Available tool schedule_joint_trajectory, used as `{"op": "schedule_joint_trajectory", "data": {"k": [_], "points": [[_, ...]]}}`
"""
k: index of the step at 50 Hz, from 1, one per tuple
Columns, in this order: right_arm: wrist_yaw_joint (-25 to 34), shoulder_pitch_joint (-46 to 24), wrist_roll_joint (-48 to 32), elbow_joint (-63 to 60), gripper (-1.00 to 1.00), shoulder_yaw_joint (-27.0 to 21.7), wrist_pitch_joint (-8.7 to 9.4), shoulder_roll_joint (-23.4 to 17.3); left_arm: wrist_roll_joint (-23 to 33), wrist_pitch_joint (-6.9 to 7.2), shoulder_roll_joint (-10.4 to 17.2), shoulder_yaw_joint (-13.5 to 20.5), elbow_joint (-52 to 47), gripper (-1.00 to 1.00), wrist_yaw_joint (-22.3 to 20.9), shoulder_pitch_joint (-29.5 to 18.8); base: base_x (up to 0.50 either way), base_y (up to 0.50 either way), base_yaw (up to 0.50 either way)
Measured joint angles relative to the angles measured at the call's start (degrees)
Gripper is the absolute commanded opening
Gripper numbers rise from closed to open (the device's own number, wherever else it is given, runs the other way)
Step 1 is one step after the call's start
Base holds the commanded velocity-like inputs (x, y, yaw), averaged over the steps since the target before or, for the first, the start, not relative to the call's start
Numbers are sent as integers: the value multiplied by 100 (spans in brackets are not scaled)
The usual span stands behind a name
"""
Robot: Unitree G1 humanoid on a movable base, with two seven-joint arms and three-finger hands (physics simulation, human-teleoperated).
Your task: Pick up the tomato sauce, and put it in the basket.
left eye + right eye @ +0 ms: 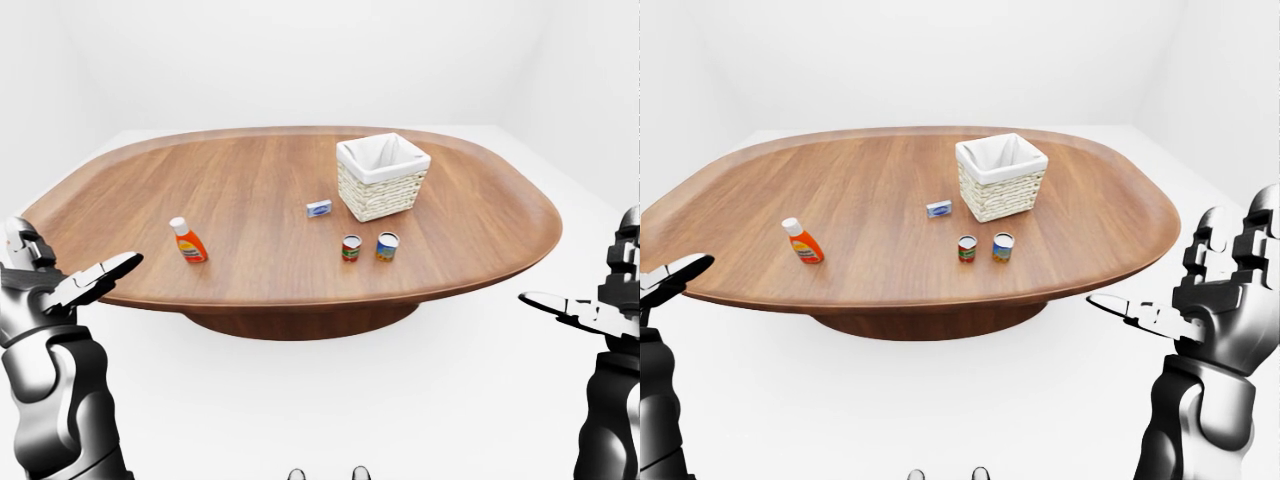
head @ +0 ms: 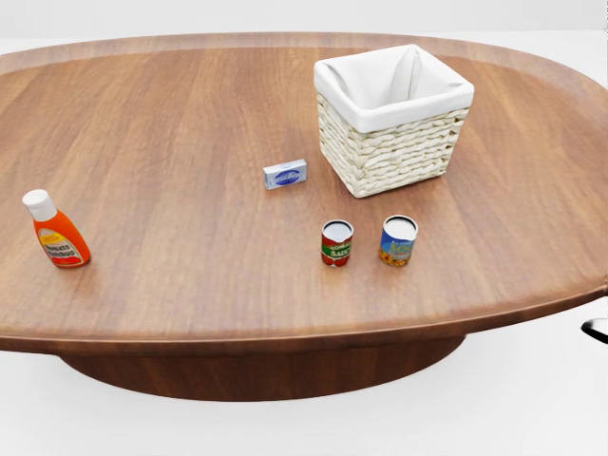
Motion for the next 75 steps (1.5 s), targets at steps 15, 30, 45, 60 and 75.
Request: {"op": "schedule_joint_trajectory", "data": {"k": [15, 30, 45, 60, 75], "points": [[10, 43, 66, -23, 100, -34, 0, 10, -31, 0, -13, 58, -207, 100, 33, 45, 0, -30, 0], [17, 67, 91, -48, 100, -37, 0, 28, -54, 0, -22, 97, -287, 100, 21, 56, 0, -34, 0], [3, 75, 90, -142, 100, -33, 0, 46, -57, 0, -28, 94, -317, 100, 8, 61, 0, -38, 0], [17, 64, -22, -146, 100, 19, 0, 44, -34, 0, -29, 62, -258, 100, -4, 39, 2, -10, 0], [31, 79, -81, -268, 100, 32, 0, 76, -1, 0, -37, 26, -149, 100, -27, 33, 41, 0, 0]]}}
